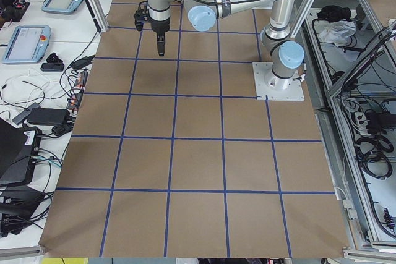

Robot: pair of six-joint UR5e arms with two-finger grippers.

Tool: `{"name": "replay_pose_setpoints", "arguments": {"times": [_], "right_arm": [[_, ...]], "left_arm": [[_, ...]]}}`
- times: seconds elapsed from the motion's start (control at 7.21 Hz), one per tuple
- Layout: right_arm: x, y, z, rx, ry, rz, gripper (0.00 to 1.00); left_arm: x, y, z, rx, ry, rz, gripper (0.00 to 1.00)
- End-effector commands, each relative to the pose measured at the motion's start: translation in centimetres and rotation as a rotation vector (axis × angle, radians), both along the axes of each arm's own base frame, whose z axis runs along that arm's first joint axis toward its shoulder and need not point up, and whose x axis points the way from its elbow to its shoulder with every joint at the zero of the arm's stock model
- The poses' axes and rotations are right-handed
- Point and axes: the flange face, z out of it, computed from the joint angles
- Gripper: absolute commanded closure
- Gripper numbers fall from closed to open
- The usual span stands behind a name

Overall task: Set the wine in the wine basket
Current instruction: 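Lift the bottle with the right gripper and carry it to the rack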

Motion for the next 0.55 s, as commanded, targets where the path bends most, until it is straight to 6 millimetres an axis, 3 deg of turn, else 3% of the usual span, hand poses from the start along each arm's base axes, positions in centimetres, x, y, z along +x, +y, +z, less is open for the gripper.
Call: {"name": "replay_pose_setpoints", "arguments": {"times": [0.0,0.14,0.42], "right_arm": [[-11.3,-0.7,1.8,0.006,0.020,0.114,1.00],[-15.6,-1.8,1.3,0.009,0.009,0.088,1.00],[-17.2,-6.7,0.0,-0.037,0.020,0.081,1.00]], "left_arm": [[-0.3,0.1,0.2,-0.005,0.002,-0.003,0.00],[-0.3,0.2,0.5,-0.009,-0.003,-0.003,0.00],[-0.4,0.1,0.3,-0.004,-0.002,-0.004,0.00]]}}
